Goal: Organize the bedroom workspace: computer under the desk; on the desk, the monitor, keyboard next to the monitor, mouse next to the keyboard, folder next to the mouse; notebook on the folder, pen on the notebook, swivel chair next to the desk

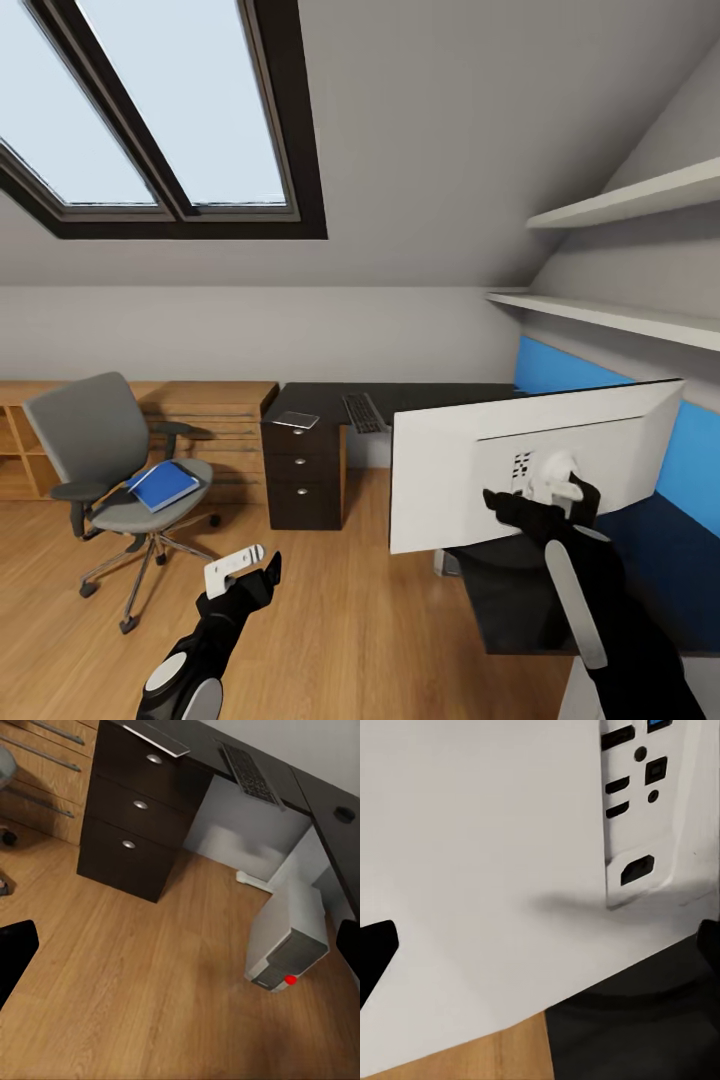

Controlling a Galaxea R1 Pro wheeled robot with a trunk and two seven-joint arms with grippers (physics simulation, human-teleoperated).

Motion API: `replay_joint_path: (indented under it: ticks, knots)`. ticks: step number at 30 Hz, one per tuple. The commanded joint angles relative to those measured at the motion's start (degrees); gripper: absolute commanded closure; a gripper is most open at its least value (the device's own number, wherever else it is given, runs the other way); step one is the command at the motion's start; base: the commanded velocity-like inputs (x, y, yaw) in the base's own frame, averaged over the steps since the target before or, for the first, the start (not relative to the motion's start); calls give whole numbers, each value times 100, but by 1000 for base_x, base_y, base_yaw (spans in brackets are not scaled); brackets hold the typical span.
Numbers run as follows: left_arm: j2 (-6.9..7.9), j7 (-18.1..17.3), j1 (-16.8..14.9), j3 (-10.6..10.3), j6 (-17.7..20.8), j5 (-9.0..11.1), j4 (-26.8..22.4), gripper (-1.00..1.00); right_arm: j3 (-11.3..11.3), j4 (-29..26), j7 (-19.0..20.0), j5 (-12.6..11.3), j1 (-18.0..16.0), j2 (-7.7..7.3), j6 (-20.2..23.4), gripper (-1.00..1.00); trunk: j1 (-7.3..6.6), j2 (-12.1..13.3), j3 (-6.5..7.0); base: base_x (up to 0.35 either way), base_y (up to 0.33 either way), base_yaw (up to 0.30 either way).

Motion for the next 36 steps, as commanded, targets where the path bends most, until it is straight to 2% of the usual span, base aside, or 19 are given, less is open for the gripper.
replay_joint_path:
  ticks: [1,9,12,13,15,16,17,18,20,21,22,23,24,25,36]
  knots:
    - [-1,43,-5,-7,16,44,-5,-100,7,-46,-50,-59,-5,-2,21,-100,1,-6,-8,2,9,1]
    - [-8,50,-5,-75,8,29,6,-100,-7,-266,-107,-48,-69,-24,39,-100,1,-6,-8,1,3,0]
    - [-8,51,-5,-127,8,29,6,-100,-9,-286,-248,-51,-513,-31,84,-100,1,-6,-8,0,0,0]
    - [-9,55,-5,-150,7,33,10,-100,-10,-256,-321,-52,-1191,-36,370,-100,1,-6,-8,0,0,0]
    - [-11,64,-5,-224,2,26,37,-100,-10,-96,-353,-47,-2004,-29,846,-100,1,-6,-8,0,0,0]
    - [-10,65,-5,-246,1,23,42,-100,-10,-30,-355,-49,-2210,-26,950,-100,1,-6,-8,0,0,0]
    - [-5,78,-5,-319,-1,10,48,-100,15,814,-369,-54,-3485,37,1302,-100,1,-6,-8,0,0,0]
    - [-6,114,-5,-334,-1,10,43,-100,25,1142,-369,-55,-3755,103,1327,-100,1,-6,-8,0,0,0]
    - [-7,180,-5,-348,-1,11,40,-100,41,1455,-371,-49,-3980,197,1335,-100,1,-6,-8,0,0,0]
    - [-8,393,-5,-380,-5,11,37,-100,149,1994,-395,67,-4288,429,1230,-100,1,-6,-8,0,0,0]
    - [-8,576,-5,-426,-8,11,35,-100,296,2385,-414,274,-4441,570,956,-100,1,-6,-8,0,0,0]
    - [-9,631,-5,-442,-9,11,35,-100,363,2515,-419,354,-4479,620,830,-100,1,-6,-8,0,0,0]
    - [-5,714,-5,-466,-7,13,35,-100,607,2758,-413,474,-4539,774,605,-100,1,-6,-8,200,0,0]
    - [-5,716,-5,-467,-5,12,38,-100,646,2773,-402,477,-4542,798,591,-100,1,-6,-8,247,0,0]
    - [-1,728,-5,-469,-17,11,43,-100,721,2733,-372,451,-4518,831,583,-100,1,-6,-8,309,0,0]
